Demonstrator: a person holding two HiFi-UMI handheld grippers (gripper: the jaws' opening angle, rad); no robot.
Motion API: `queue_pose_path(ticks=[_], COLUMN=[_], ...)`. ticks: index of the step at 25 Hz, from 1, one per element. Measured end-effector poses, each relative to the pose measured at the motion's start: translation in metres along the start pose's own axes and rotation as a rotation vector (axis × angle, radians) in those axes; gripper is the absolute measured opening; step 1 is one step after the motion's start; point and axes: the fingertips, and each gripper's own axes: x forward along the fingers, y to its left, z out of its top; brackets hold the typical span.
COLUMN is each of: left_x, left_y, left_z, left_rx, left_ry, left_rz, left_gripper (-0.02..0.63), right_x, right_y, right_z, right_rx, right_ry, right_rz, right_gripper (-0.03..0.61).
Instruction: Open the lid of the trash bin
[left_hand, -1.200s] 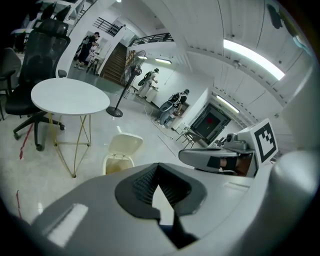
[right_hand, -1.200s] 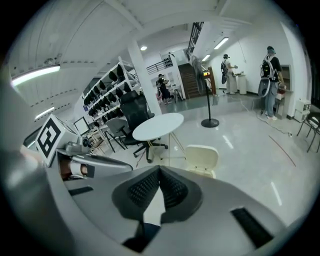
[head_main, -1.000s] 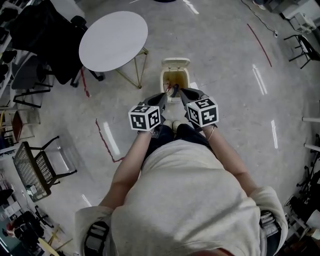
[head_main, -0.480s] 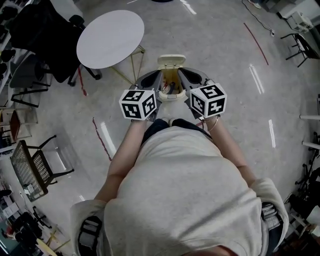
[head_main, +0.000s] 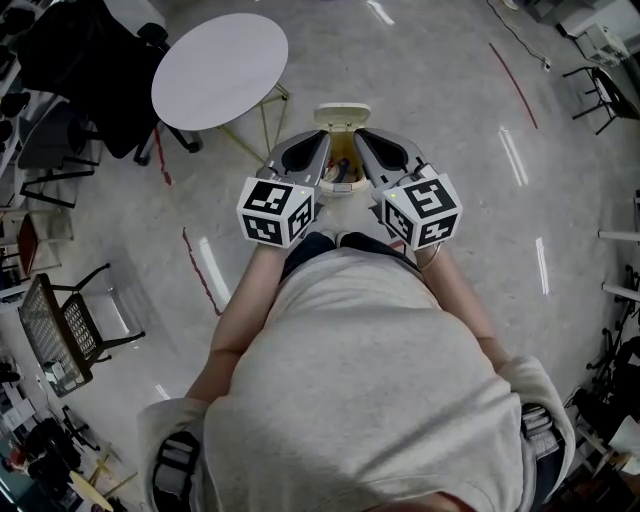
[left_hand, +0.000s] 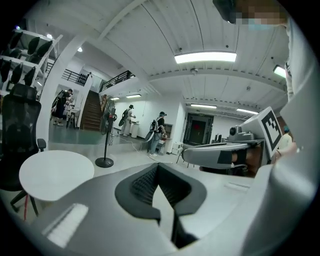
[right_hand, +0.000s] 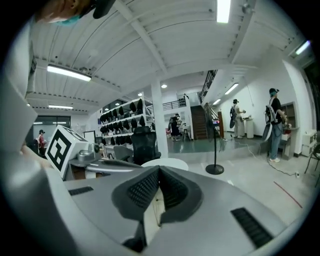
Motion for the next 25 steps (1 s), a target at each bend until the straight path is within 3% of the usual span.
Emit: queue_pose_path(ticks=[4,10,17,25], left_x=[-0.002,-0.008,-0.004,-0.006], left_y=[-0.001,-0.005,-0.011,-0.01], left_z=[-0.016,-0.034,-0.041,-0.047], left_rx=[-0.044,-0.117,-0.111,-0.11], left_ry=[0.047,0.081,0.102,0.115], left_rz=[0.016,0.019,0.005,0.027], left_gripper=[0.009,0.009,0.009,0.009], right_x=[0.004,0.003,-0.001,-0.007], right_y=[0.004,-0.001,0.002,-0.001], right_z=[-0.013,-0.029,-0.042,-0.049], right_rx=[-0.044,0.013,0.096,0.089], right_ry=[0.042,0.068,0.081,0.117], right_rz=[-0.007,-0.014,0.001,-0.016], right_gripper=[0.007,0.007,0.007,0.006])
